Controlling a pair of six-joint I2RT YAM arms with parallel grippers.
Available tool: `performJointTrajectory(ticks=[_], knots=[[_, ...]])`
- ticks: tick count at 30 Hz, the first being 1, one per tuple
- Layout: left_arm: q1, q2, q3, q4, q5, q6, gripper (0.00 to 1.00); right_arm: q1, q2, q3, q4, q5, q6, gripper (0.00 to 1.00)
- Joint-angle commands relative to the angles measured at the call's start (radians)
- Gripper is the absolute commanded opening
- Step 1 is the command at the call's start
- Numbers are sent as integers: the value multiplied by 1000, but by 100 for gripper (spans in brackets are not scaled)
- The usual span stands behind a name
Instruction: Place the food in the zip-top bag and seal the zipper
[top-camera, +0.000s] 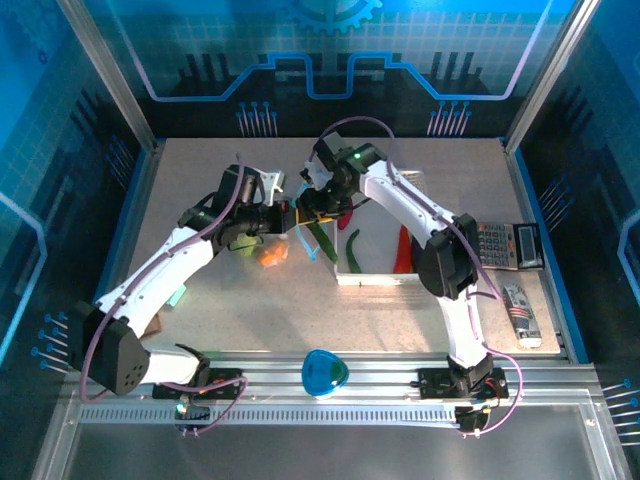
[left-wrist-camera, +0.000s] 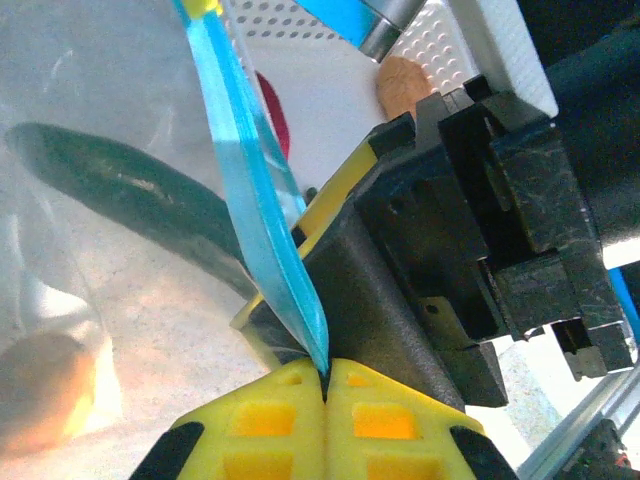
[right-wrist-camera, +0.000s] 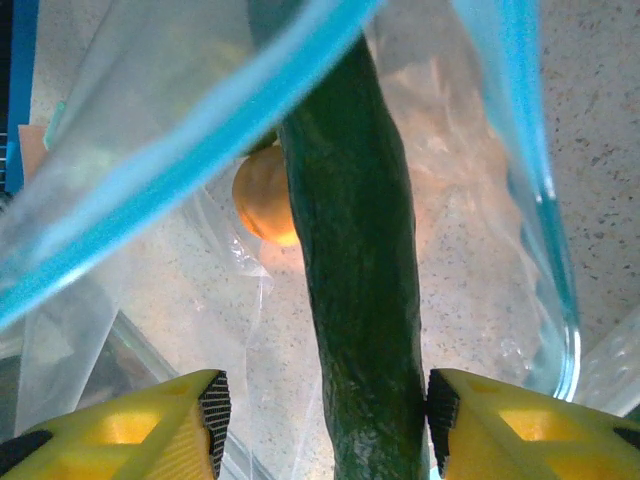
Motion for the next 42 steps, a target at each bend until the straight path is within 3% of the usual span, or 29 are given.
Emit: performJointTrajectory(ticks=[1, 16, 22, 28, 40, 42], knots=[[-1, 1, 23, 42, 59, -12, 0, 18, -118, -14, 68, -110, 11, 59], [12, 1, 22, 48, 67, -18, 0, -73, -353, -236, 226, -180, 44, 59], [13, 5, 24, 51, 70, -19, 0, -141, -463, -344, 209, -80, 17, 61], [15, 8, 27, 54, 70, -20, 0, -202, -563, -570, 276, -55, 27, 60], [15, 20, 41, 53, 80, -32, 0, -164, -487, -654, 417, -78, 62, 51], [15, 21, 45, 43, 71, -26, 0, -158, -489, -655, 427, -18, 61, 50]])
